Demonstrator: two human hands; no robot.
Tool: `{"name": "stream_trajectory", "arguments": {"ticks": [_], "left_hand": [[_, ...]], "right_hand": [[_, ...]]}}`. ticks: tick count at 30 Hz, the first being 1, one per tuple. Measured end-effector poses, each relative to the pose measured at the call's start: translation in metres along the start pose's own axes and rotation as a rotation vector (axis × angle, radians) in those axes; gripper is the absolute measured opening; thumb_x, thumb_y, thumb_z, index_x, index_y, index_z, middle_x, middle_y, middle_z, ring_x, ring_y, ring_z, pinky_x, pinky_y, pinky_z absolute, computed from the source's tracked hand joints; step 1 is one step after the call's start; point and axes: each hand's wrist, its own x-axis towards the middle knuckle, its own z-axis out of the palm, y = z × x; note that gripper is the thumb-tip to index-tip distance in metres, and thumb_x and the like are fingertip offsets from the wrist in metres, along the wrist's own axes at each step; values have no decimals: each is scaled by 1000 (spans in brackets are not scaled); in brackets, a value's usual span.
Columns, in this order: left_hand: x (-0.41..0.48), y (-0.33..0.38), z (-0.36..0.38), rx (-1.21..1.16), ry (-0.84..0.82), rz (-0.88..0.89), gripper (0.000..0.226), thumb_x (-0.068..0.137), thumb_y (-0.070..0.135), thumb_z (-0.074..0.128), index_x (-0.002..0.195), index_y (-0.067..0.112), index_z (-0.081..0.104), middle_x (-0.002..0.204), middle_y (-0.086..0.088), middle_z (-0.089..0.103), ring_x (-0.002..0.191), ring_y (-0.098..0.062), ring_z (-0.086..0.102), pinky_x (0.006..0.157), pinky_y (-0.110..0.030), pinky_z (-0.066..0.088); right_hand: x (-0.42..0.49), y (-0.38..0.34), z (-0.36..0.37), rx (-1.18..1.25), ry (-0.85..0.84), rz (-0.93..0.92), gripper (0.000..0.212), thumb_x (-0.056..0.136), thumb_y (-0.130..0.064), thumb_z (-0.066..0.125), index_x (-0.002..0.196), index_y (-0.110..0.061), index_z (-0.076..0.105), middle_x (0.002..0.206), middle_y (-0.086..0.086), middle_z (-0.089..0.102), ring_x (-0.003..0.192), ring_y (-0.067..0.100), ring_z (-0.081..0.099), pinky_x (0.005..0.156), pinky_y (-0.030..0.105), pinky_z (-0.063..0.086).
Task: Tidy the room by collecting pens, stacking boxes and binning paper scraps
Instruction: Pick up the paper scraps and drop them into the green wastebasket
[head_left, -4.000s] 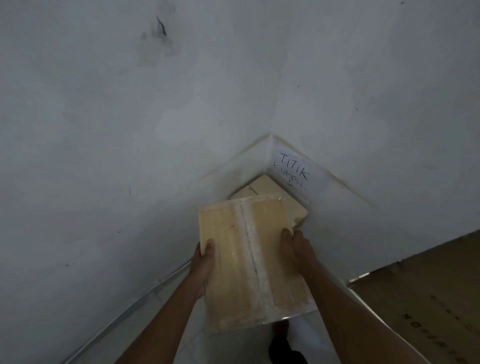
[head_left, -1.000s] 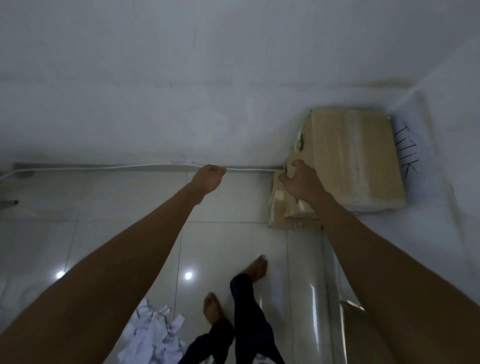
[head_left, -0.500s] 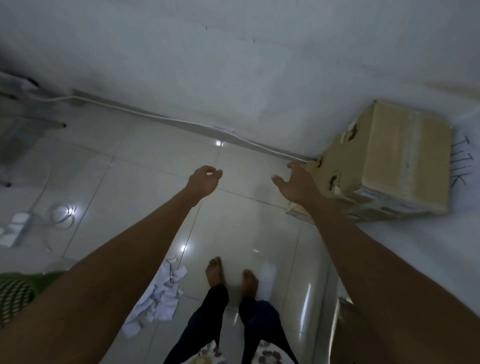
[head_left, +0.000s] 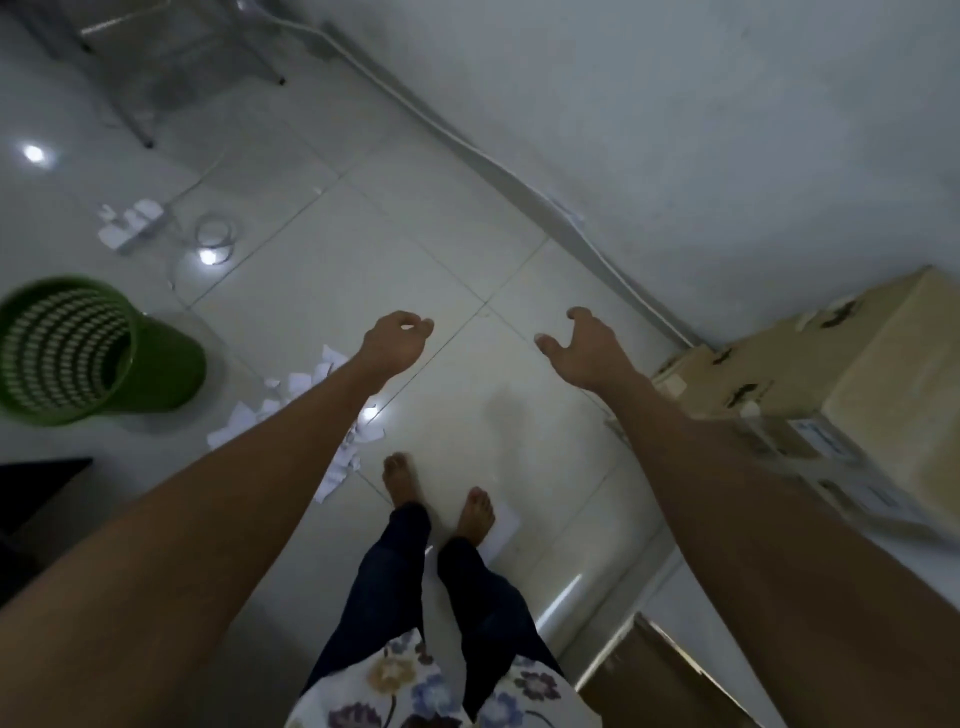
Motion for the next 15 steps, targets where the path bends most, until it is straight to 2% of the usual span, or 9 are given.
{"name": "stream_trajectory", "arguments": {"ticks": [4,8,11,12,15], "left_hand": [[-21,-48,-19,-65,77,-64,43,96,38,51,128,11,57,139,-7,54,128,-24,49,104,-29,34],[-42,-93,-44,-142,146,-138,41,98,34,48,128,8,57,135,-9,57,125,-24,51,99,-26,35],[-61,-136,-64,-203,204,-193,26,98,33,46,110,14,61,118,-9,61,110,-22,55,85,-26,42],[-69,-149,-70,-222,226,-213,25,98,33,46,111,16,60,121,-9,60,111,-22,54,86,-27,41],[-88,-183,-87,-285,279,-314,46,98,37,47,136,12,49,144,-7,48,129,-26,46,106,-32,35]], "right_hand": [[-6,-29,33,-83,-73,-94,74,91,-47,56,144,-3,29,145,20,40,134,35,38,107,42,34],[-8,-63,68,-157,-148,-150,75,91,-49,54,146,-6,28,148,17,37,136,32,36,109,42,32],[-15,-95,101,-222,-217,-212,76,91,-51,54,147,-7,26,149,16,36,137,32,35,109,42,31],[-18,-104,111,-237,-234,-233,76,91,-51,54,146,-7,27,149,16,36,137,32,35,109,42,32],[-26,-129,141,-270,-280,-287,77,90,-51,55,146,-6,27,148,17,38,136,33,37,107,42,33]]}}
